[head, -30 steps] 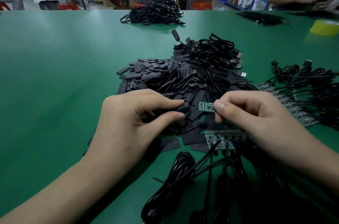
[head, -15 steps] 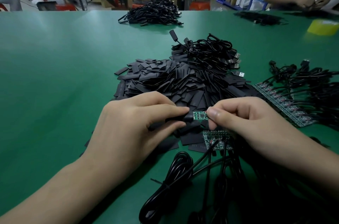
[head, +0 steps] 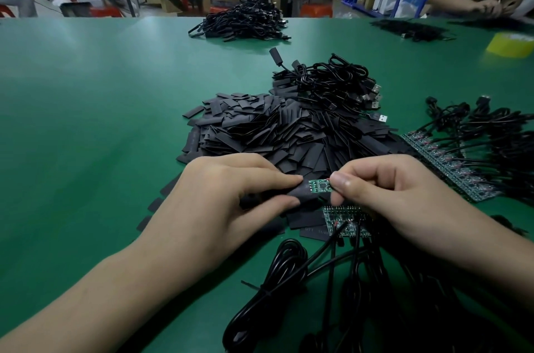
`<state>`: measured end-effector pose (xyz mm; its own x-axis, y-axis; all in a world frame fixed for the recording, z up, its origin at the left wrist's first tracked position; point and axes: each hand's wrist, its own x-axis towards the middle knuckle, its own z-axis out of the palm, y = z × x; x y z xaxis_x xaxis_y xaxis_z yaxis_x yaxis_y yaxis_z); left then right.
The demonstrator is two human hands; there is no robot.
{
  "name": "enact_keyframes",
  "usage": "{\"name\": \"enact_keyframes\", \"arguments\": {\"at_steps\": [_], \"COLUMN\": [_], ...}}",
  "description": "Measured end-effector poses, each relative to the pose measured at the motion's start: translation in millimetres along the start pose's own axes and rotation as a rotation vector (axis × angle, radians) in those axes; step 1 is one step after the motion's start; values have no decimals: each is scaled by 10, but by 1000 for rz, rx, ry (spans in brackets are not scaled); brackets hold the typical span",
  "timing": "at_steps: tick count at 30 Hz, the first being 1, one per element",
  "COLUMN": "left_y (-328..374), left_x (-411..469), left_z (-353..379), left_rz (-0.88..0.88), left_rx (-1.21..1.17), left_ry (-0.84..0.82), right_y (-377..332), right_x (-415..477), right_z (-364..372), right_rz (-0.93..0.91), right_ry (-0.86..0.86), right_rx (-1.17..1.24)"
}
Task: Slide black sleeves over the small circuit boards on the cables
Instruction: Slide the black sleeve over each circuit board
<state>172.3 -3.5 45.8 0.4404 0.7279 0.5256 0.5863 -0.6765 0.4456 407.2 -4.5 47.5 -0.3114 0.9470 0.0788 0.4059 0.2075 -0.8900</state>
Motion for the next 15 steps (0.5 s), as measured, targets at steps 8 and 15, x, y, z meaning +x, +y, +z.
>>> {"name": "enact_keyframes", "arguments": {"at_steps": [8, 15], "left_y": [37, 5], "left_x": [-36, -21], "left_z": [16, 14], "left_rz": [-45, 95], "left_rx": [51, 138], "left_ry": [49, 36], "right_y": [-29, -20], "right_x": [-26, -27], "right_z": [42, 21], "right_rz": [-35, -9], "right_ry": [-24, -50], "right_rx": [-95, -52]}}
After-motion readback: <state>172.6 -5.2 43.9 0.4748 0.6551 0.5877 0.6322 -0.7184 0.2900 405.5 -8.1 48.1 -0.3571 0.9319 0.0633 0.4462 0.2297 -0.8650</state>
